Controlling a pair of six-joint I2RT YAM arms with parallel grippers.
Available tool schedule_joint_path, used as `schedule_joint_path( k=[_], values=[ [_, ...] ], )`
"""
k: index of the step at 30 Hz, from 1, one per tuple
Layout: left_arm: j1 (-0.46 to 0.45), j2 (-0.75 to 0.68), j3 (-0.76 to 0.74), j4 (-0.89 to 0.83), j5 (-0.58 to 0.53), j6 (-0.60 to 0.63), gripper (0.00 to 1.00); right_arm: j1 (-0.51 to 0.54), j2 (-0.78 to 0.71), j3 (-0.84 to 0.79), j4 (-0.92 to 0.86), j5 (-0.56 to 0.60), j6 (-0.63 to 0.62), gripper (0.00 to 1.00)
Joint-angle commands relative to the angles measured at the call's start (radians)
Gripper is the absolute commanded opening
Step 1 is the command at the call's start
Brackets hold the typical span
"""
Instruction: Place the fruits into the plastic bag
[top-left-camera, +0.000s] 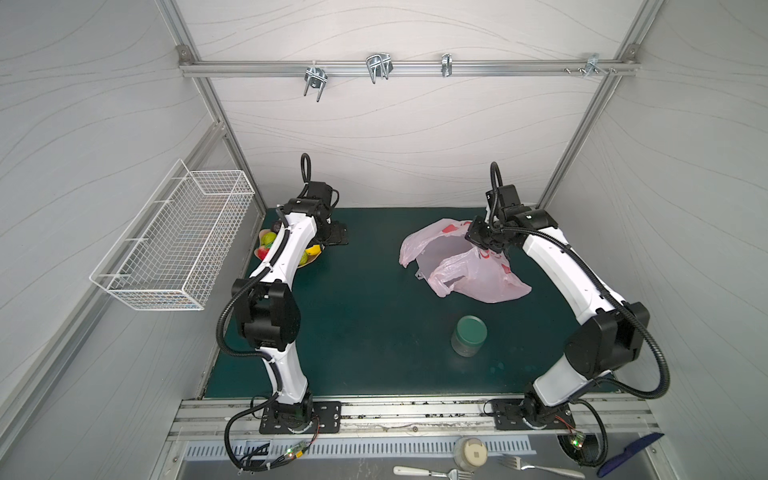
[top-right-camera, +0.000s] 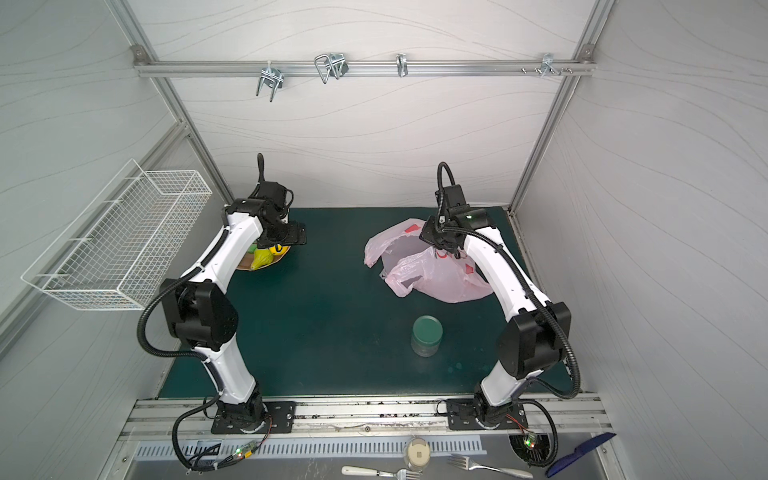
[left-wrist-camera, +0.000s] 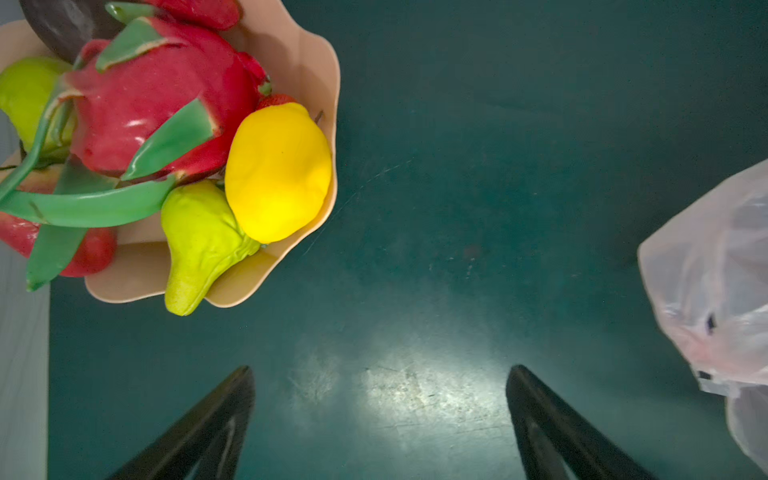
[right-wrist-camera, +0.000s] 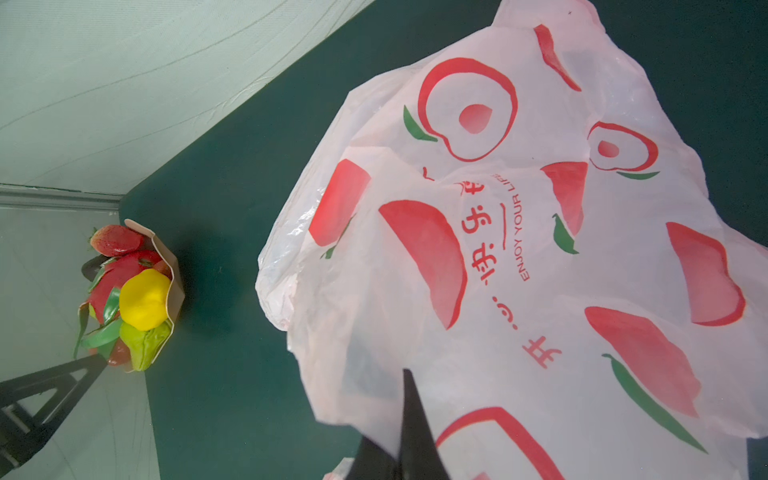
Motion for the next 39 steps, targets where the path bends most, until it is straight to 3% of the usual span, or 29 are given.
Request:
schedule_joint_path(
  k=[1, 8, 19, 39],
  values=[
    [0.013, 0.060, 0.108, -0.077, -0.088, 0.062, 0.97, -0.005, -0.026, 0.002, 0.014, -0.028, -0.013, 0.00],
    [0.039, 0.188, 0.225, -0.088, -0.162, 0.094, 0.96, -0.004, -0.015, 0.015, -0.008, -0.039, -0.023, 0.00],
    [0.074, 0.331, 0.347, -0.090, -0.152, 0.104, 0.94, 0.011, 0.022, 0.053, -0.047, -0.026, -0.035, 0.00],
    [0.113, 0.417, 0.398, -0.086, -0.104, 0.097, 0.88, 0.034, 0.036, 0.073, -0.072, -0.003, -0.042, 0.00]
  ],
)
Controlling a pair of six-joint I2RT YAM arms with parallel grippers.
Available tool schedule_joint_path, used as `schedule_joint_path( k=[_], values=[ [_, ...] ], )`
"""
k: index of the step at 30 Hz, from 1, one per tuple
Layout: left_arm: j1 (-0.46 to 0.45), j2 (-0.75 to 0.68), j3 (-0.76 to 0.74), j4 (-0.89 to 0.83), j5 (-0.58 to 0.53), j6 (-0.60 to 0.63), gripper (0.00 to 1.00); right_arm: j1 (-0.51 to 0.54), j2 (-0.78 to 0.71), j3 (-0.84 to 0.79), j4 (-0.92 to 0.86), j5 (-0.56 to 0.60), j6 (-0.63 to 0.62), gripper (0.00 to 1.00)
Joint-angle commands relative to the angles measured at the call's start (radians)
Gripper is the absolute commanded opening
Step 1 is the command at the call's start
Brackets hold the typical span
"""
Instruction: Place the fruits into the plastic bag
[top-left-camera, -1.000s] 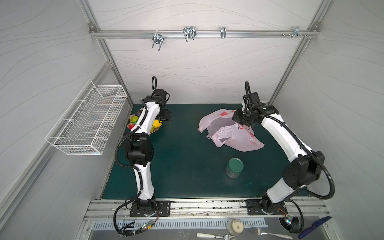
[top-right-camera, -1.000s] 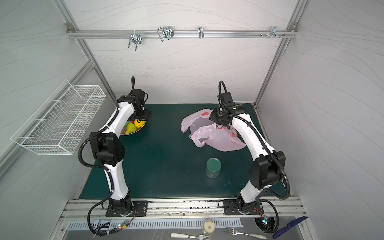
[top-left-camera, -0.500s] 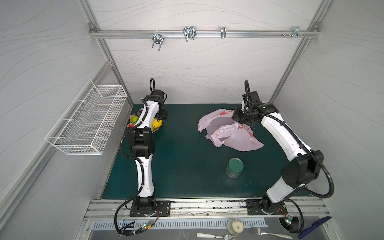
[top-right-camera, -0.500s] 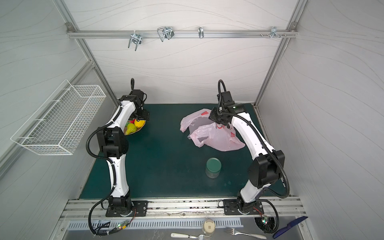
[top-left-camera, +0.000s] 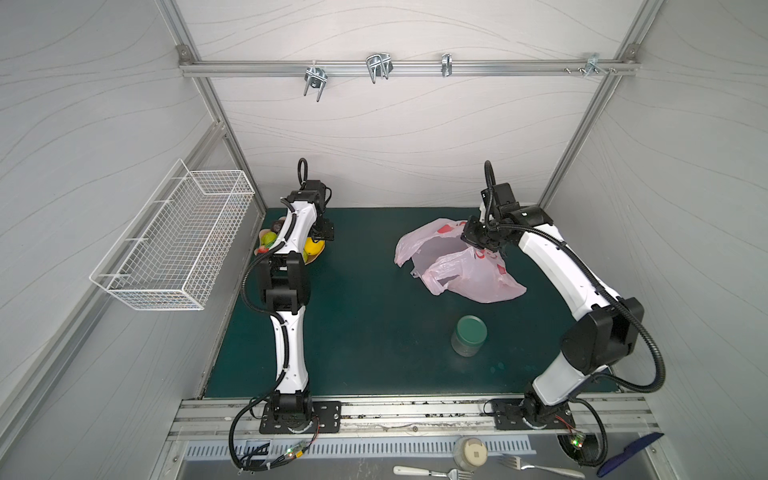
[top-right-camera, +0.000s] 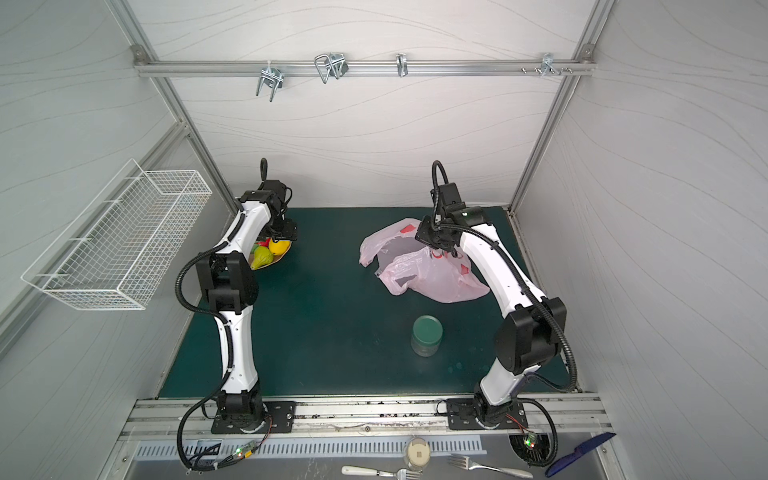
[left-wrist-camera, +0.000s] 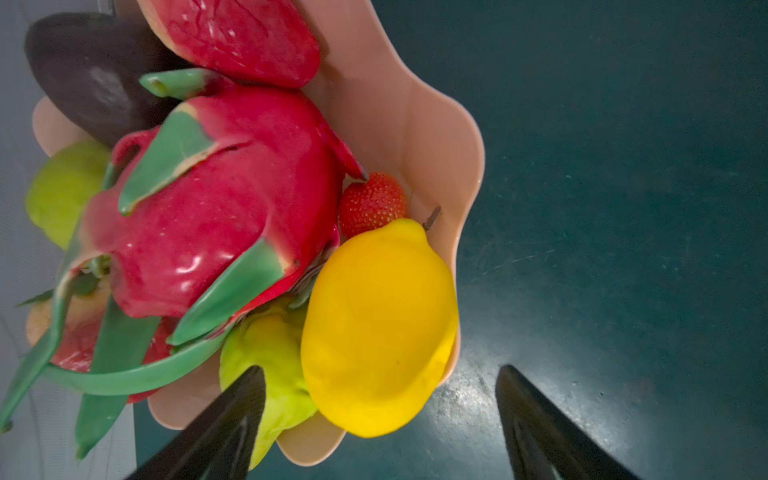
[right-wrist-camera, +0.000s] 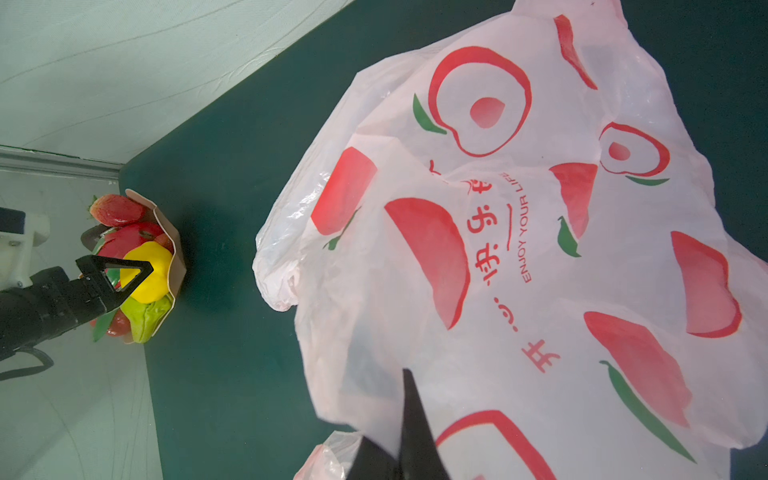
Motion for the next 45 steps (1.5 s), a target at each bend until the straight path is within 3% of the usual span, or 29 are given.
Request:
schedule_joint_path(
  k=[1, 29, 41, 45],
  values=[
    [0.012, 0.031, 0.045, -0.011, 0.026, 0.000, 0.87, 0.007, 0.002, 0.026, -0.035, 0.017, -0.008, 0.00],
    [0.022, 0.045, 0.045, -0.014, 0.053, 0.007, 0.66, 0.010, -0.006, 0.035, -0.041, 0.034, -0.011, 0.00],
    [0.034, 0.011, 0.054, -0.015, 0.055, 0.010, 0.38, 0.008, -0.012, 0.036, -0.041, 0.040, -0.012, 0.00],
    [0.043, -0.006, 0.055, -0.016, 0.060, 0.010, 0.33, 0.007, -0.013, 0.035, -0.040, 0.039, -0.012, 0.00]
  ],
)
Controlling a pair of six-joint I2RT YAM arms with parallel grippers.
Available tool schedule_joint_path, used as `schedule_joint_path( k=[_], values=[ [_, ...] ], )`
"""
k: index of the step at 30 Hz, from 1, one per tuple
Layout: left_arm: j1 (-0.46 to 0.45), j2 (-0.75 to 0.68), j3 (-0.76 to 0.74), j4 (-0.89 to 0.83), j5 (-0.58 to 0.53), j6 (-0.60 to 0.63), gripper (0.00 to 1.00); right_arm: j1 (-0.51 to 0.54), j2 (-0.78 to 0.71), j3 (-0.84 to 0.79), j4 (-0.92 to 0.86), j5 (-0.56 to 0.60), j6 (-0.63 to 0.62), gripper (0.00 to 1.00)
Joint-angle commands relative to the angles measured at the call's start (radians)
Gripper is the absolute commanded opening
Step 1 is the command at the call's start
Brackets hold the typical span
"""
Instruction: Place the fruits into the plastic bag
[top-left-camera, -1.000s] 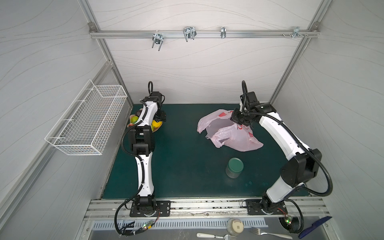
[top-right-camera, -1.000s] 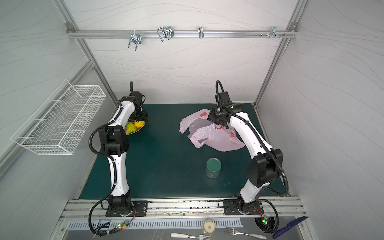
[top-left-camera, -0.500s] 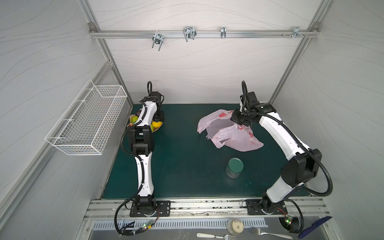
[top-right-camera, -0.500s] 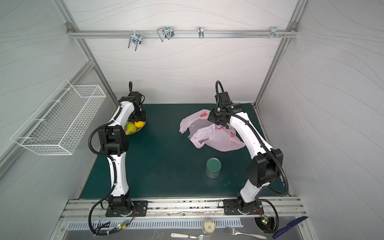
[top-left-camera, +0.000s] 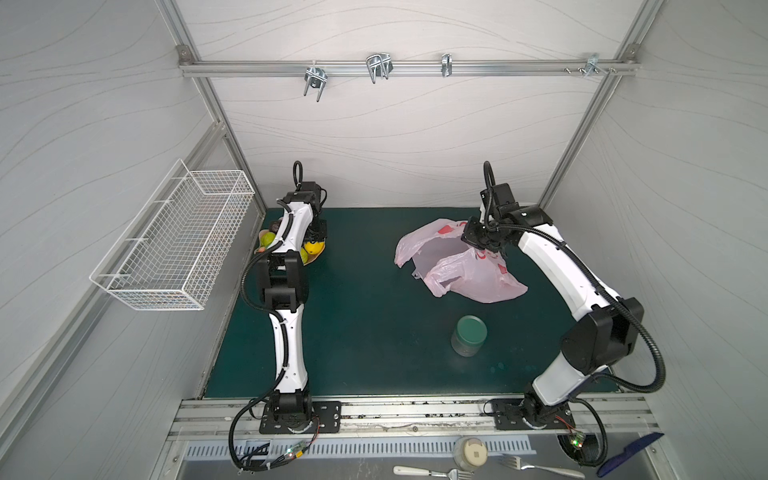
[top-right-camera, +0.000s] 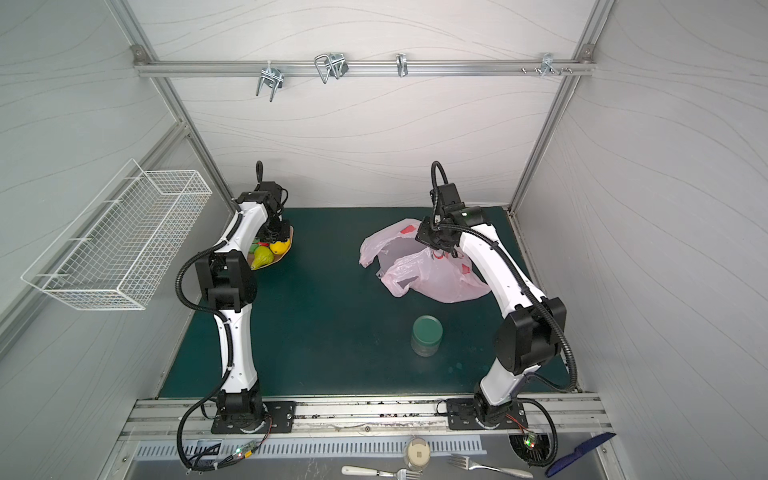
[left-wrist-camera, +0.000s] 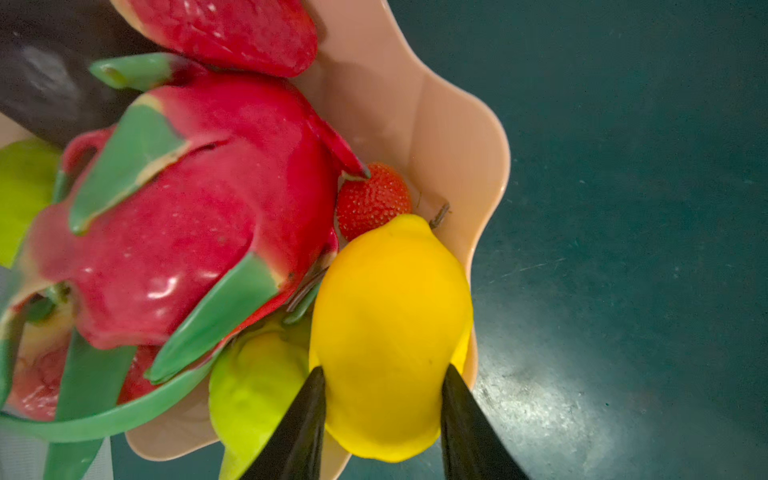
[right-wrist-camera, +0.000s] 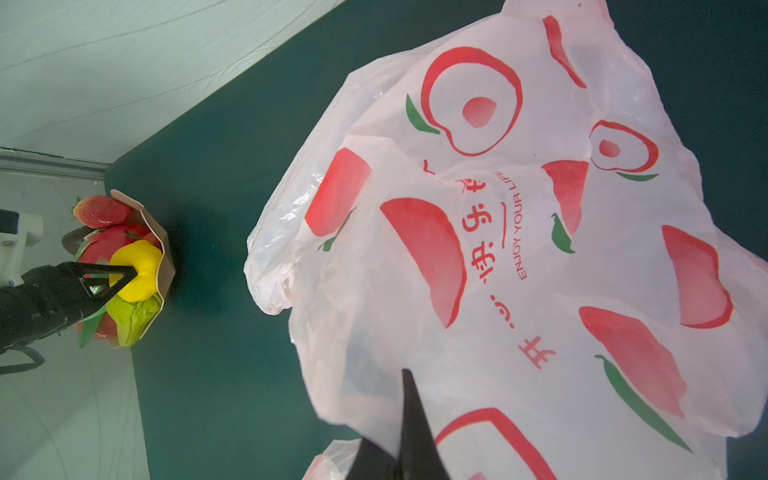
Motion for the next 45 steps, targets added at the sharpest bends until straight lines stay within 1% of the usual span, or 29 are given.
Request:
schedule_joint_path(
  k=[1, 5, 13, 19, 24, 26, 30, 35, 45],
  values=[
    [0.016, -0.036, 0.040, -0.015, 0.015, 0.007, 0.32, 0.004, -0.014, 0.034, -0.027, 0.013, -0.006, 0.00],
    [0.030, -0.055, 0.040, -0.015, 0.030, 0.001, 0.28, 0.003, -0.015, 0.036, -0.025, 0.014, -0.005, 0.00],
    [0.045, -0.093, 0.042, -0.012, 0.060, 0.001, 0.26, 0.004, -0.017, 0.035, -0.020, 0.013, -0.003, 0.00],
    [0.046, -0.144, 0.036, 0.007, 0.142, -0.016, 0.26, 0.003, -0.020, 0.036, -0.021, 0.015, -0.002, 0.00],
    [0.047, -0.212, -0.019, 0.058, 0.212, -0.024, 0.26, 0.003, -0.022, 0.032, -0.020, 0.013, -0.001, 0.00],
    [0.045, -0.236, -0.053, 0.085, 0.220, -0.024, 0.26, 0.004, -0.021, 0.033, -0.019, 0.013, -0.001, 0.00],
    [0.047, -0.235, -0.079, 0.093, 0.196, -0.018, 0.25, 0.003, -0.017, 0.033, -0.017, 0.012, 0.000, 0.00],
    [0.047, -0.199, -0.078, 0.082, 0.129, -0.006, 0.25, 0.005, -0.015, 0.030, -0.018, 0.015, 0.000, 0.00],
    [0.051, -0.140, -0.068, 0.084, 0.106, 0.001, 0.25, 0.008, -0.010, 0.027, -0.019, 0.017, 0.002, 0.00]
  ],
)
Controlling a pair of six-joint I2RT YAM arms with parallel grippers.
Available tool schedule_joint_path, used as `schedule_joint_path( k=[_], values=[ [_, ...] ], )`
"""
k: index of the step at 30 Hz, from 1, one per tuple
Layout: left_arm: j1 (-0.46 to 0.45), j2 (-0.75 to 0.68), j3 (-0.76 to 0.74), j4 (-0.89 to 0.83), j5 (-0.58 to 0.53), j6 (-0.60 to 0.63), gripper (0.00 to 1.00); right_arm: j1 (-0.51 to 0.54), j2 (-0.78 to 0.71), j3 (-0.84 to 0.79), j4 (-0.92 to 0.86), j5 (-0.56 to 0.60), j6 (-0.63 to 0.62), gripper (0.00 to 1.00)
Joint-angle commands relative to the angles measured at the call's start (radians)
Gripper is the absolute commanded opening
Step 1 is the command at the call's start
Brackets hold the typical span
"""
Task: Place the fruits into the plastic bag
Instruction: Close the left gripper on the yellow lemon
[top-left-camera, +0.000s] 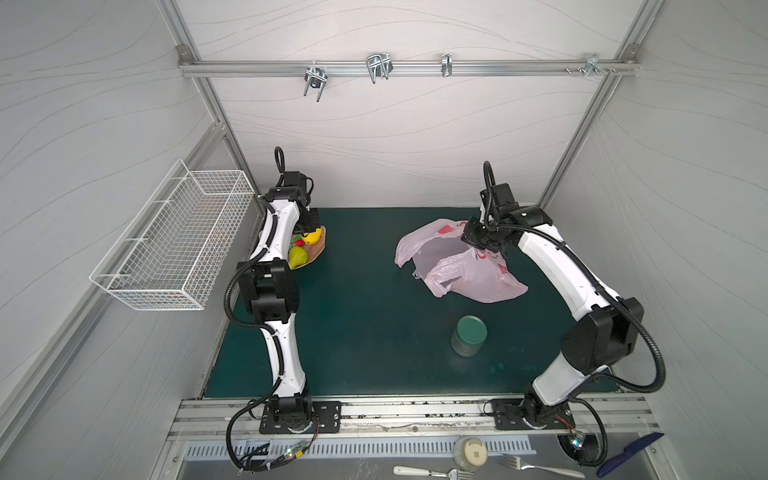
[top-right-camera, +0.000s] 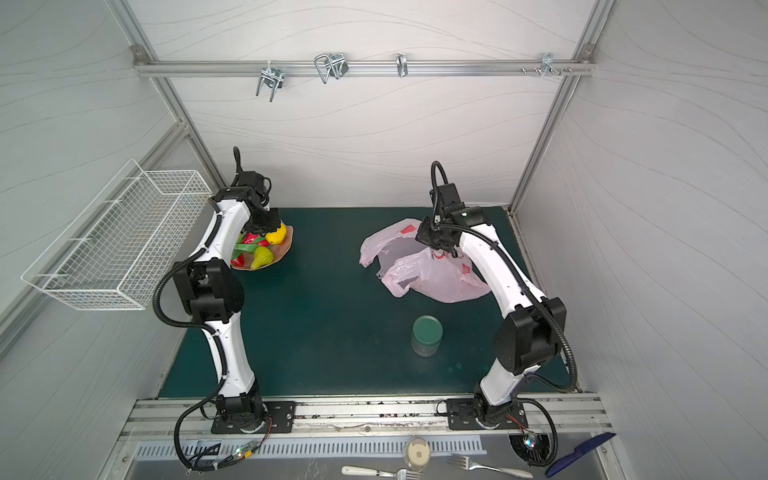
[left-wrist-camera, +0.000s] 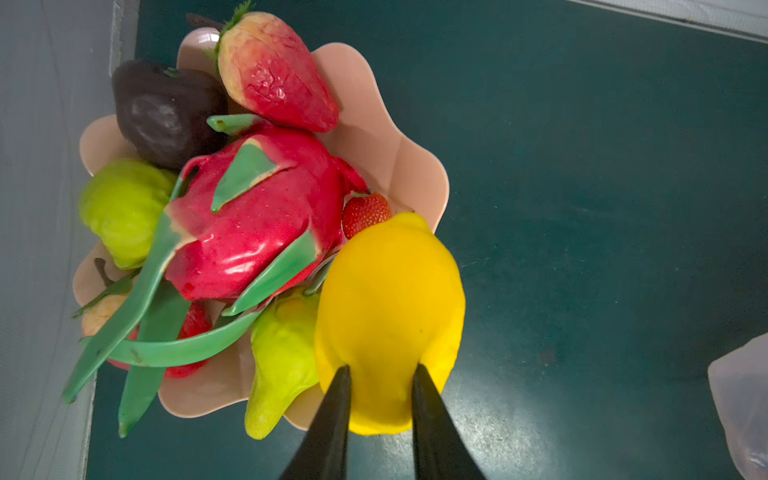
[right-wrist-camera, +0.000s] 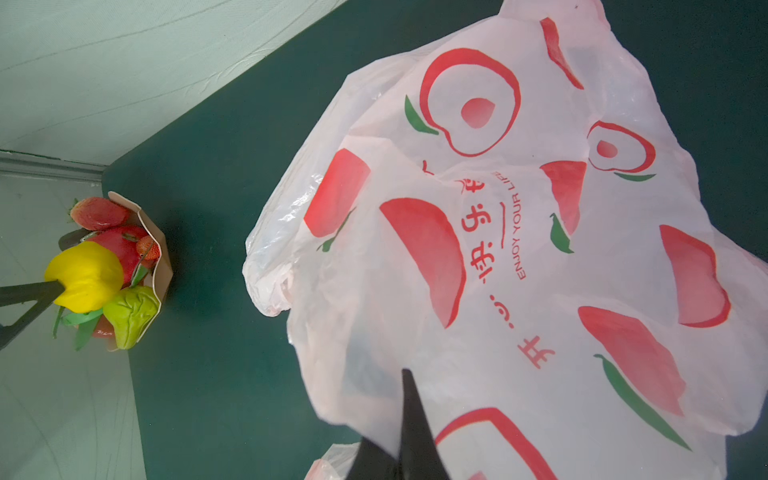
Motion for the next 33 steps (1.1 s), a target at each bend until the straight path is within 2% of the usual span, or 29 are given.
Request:
schedule_joint_path(
  k=[1, 7, 13, 15, 20, 22, 29, 33],
  values=[
    [0.008, 0.037, 0.019, 0.016, -0.022, 0.016, 0.25, 0.008, -0.009, 0.027, -0.020, 0.008, 0.001, 0.00],
    [0.007, 0.117, 0.081, -0.002, -0.042, 0.014, 0.25, 0.008, -0.010, 0.020, -0.026, 0.007, -0.004, 0.00],
    [0.007, 0.146, 0.080, -0.004, -0.013, 0.009, 0.29, 0.007, -0.024, 0.008, -0.027, 0.011, -0.007, 0.00],
    [0.009, 0.146, 0.072, 0.000, -0.005, 0.008, 0.34, 0.007, -0.026, 0.009, -0.027, 0.012, -0.007, 0.00],
    [0.011, 0.139, 0.074, 0.003, 0.006, 0.000, 0.59, 0.008, -0.029, 0.011, -0.026, 0.014, -0.009, 0.00],
    [0.012, 0.140, 0.079, 0.002, 0.006, -0.002, 0.64, 0.007, -0.031, 0.011, -0.029, 0.013, -0.008, 0.00],
    [0.010, 0.159, 0.079, 0.005, -0.009, 0.001, 0.74, 0.008, -0.039, 0.004, -0.030, 0.014, -0.012, 0.00],
    [0.011, 0.185, 0.096, 0.002, -0.014, -0.006, 0.76, 0.007, -0.041, 0.000, -0.030, 0.011, -0.015, 0.00]
  ],
)
